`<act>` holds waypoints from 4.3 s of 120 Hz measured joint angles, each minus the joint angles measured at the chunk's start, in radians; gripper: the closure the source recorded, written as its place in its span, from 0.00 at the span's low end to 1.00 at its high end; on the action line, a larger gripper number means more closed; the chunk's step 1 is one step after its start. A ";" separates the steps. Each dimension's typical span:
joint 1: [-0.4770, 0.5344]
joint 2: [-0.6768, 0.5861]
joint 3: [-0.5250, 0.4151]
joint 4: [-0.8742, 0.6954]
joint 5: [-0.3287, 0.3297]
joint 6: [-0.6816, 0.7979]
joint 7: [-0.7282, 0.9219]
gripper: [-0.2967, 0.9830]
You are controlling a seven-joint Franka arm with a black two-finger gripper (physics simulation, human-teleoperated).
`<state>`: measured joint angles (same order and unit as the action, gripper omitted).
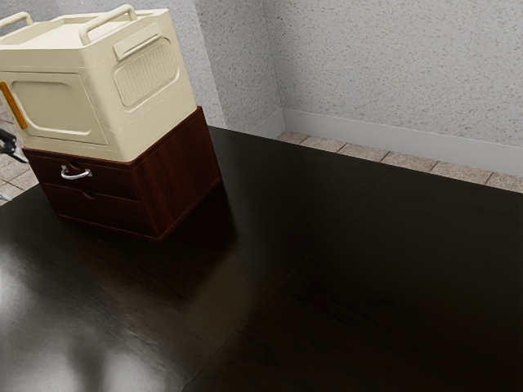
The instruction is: Pull the drawer handle with one arm to open the drawer
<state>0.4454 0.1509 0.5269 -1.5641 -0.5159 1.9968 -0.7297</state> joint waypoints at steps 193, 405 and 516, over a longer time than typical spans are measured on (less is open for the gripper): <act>-0.012 0.111 -0.070 -0.004 -0.113 0.158 0.206 0.65; 0.004 -0.011 -0.027 -0.130 -0.117 0.035 0.227 0.71; 0.008 -0.082 0.010 -0.199 -0.113 -0.011 0.255 0.71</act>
<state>0.4536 0.0694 0.5364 -1.7635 -0.6291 1.9855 -0.4745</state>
